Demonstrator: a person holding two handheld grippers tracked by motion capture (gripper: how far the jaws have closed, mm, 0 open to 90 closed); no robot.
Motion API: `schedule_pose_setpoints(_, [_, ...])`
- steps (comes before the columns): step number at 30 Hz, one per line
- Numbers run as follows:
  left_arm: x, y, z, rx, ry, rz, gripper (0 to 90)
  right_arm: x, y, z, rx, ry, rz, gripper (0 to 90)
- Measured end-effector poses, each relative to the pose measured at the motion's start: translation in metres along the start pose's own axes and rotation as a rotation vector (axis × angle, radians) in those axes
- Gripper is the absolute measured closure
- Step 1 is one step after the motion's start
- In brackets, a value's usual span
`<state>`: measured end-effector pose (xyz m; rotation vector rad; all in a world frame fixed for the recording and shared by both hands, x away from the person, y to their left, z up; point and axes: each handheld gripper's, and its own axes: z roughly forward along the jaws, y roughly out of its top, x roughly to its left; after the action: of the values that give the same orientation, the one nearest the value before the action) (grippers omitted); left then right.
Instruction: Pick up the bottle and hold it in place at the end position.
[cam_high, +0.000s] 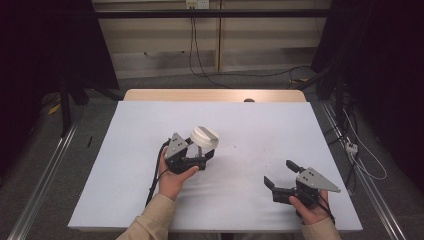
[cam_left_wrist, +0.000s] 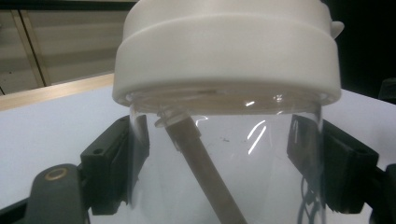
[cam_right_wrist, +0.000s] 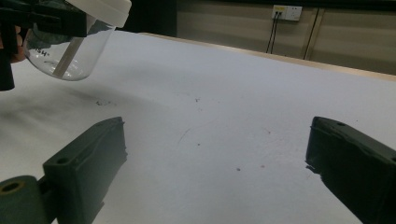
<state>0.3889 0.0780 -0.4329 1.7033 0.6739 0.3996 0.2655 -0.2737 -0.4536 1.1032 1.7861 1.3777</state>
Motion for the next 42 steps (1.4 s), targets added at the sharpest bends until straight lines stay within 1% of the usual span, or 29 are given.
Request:
schedule_pose_setpoints(1, [0.000,0.000,0.001,-0.005,0.000,-0.007,18.7,0.000,0.000,0.000,0.000,0.000,0.000,4.5])
schedule_pose_setpoints(3, [0.001,0.001,0.001,-0.005,0.001,-0.003,18.6,0.000,0.000,0.000,-0.001,-0.001,0.000,4.5])
schedule_pose_setpoints(5, [0.002,0.002,0.003,-0.010,-0.002,-0.013,18.7,0.000,0.000,0.000,-0.001,-0.001,0.000,4.5])
schedule_pose_setpoints(11, [0.003,0.004,0.007,-0.015,-0.007,-0.010,18.7,0.000,0.000,0.000,-0.002,-0.001,0.000,4.5])
schedule_pose_setpoints(16, [0.005,0.005,0.011,-0.024,-0.007,-0.018,18.7,0.000,0.000,0.000,-0.002,-0.002,-0.004,4.5])
schedule_pose_setpoints(19, [0.006,0.005,0.013,-0.019,-0.001,-0.023,18.7,0.000,0.000,0.000,0.001,-0.001,-0.002,4.5])
schedule_pose_setpoints(20, [0.007,0.005,0.014,-0.015,-0.003,-0.010,18.7,0.000,0.000,0.000,0.002,0.001,-0.002,4.5])
schedule_pose_setpoints(21, [0.007,0.006,0.015,-0.019,-0.001,-0.017,18.7,0.000,0.000,0.000,0.002,0.001,-0.002,4.5])
schedule_pose_setpoints(26, [0.007,0.009,0.019,-0.026,-0.004,-0.018,18.7,0.000,0.000,0.000,0.001,0.001,-0.003,4.5])
schedule_pose_setpoints(32, [0.010,0.009,0.025,-0.016,-0.004,-0.015,18.7,0.000,0.000,0.000,-0.003,0.002,-0.001,4.5])
schedule_pose_setpoints(35, [0.011,0.009,0.027,-0.019,0.001,-0.022,18.7,0.000,0.000,0.000,-0.002,0.002,-0.002,4.5])
schedule_pose_setpoints(36, [0.012,0.009,0.028,-0.015,0.004,-0.016,18.7,0.000,0.000,0.000,-0.002,0.001,-0.002,4.5])
schedule_pose_setpoints(38, [0.013,0.009,0.028,-0.015,0.005,-0.019,18.7,0.000,0.000,0.000,-0.001,0.001,-0.003,4.5])
schedule_pose_setpoints(39, [0.015,0.009,0.029,-0.012,0.009,-0.027,18.7,0.000,0.001,0.000,-0.002,0.001,-0.004,4.5])
schedule_pose_setpoints(40, [0.015,0.009,0.030,-0.006,0.012,-0.023,18.7,0.000,0.001,0.000,-0.002,0.001,-0.005,4.5])
schedule_pose_setpoints(42, [0.015,0.010,0.031,-0.010,0.011,-0.027,18.7,0.000,0.001,0.000,-0.003,0.002,-0.006,4.5])
